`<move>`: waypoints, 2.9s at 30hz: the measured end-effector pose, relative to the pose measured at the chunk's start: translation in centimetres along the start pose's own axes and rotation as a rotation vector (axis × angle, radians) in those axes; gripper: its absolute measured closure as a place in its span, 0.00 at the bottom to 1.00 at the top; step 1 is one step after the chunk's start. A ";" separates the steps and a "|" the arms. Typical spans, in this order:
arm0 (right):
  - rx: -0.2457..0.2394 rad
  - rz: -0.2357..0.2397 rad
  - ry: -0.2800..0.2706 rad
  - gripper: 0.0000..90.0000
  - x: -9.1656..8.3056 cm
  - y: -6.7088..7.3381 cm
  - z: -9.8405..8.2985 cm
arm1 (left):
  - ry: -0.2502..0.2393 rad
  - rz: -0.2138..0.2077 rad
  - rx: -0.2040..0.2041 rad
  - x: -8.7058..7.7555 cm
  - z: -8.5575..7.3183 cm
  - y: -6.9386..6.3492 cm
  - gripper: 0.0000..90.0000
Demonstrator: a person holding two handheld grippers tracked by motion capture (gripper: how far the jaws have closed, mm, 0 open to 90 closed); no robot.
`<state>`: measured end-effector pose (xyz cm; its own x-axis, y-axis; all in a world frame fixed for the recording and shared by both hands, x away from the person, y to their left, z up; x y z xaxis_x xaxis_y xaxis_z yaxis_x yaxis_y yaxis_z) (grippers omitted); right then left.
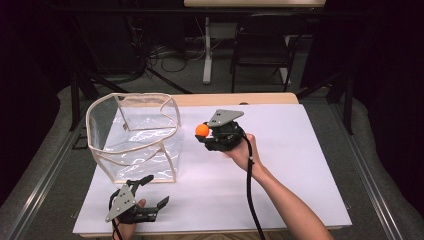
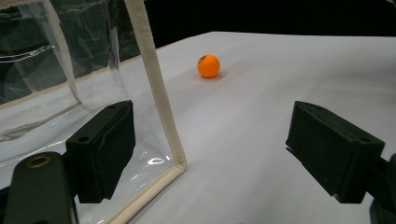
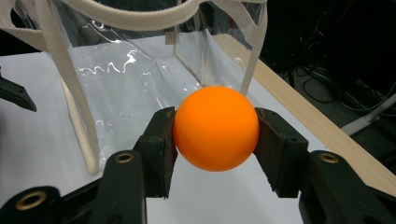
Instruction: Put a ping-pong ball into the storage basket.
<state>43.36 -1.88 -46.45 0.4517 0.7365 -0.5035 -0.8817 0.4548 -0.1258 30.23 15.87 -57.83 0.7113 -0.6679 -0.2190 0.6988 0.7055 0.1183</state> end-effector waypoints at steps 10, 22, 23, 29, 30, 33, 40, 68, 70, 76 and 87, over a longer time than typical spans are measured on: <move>-0.011 0.000 0.011 0.57 0.3 -0.3 0.9 | 0.000 -0.001 0.001 0.0 0.0 0.0 0.17; -0.004 0.001 0.032 0.57 0.9 -0.8 1.0 | -0.001 -0.006 0.003 0.0 0.0 -0.1 0.17; -0.002 0.001 0.034 0.57 0.9 -0.9 1.1 | -0.001 -0.005 0.002 0.0 0.0 -0.1 0.17; -0.003 -0.004 0.039 0.57 1.1 -1.1 1.3 | -0.002 -0.005 0.003 0.0 0.0 -0.1 0.17; -0.005 -0.004 0.039 0.57 1.1 -1.2 1.4 | -0.002 -0.005 0.002 0.0 0.0 -0.1 0.17; -0.002 -0.005 0.038 0.57 1.2 -1.3 1.5 | 0.000 -0.005 0.002 0.0 0.0 -0.1 0.17; -0.002 -0.008 0.041 0.57 1.4 -1.4 1.6 | -0.005 -0.008 0.001 0.0 0.0 -0.1 0.17; -0.031 -0.021 0.054 0.57 1.5 -1.9 3.3 | -0.005 -0.008 0.003 0.1 0.0 -0.1 0.17; -0.029 -0.024 0.049 0.57 1.4 -2.0 3.4 | -0.004 -0.009 0.004 0.1 0.0 -0.1 0.17; -0.031 -0.029 0.048 0.57 1.4 -2.2 3.7 | -0.002 -0.011 0.005 0.2 0.0 -0.1 0.17; -0.044 -0.040 0.029 0.57 1.6 -2.3 4.4 | -0.003 -0.012 0.005 0.1 0.0 -0.1 0.17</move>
<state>46.67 0.46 -43.18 0.4833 0.7033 -0.5213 -0.8683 0.4609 -0.1833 30.28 15.73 -57.83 0.7034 -0.6768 -0.2171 0.7074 0.6964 0.1209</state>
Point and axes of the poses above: each handheld gripper's, and its own axes: x roughly forward along the jaws, z roughly out of its top, y roughly to its left, the point moved 9 cm from there along x, roughly forward along the jaws, and after that the axes turned 6 degrees about z, right-handed, at the moved point
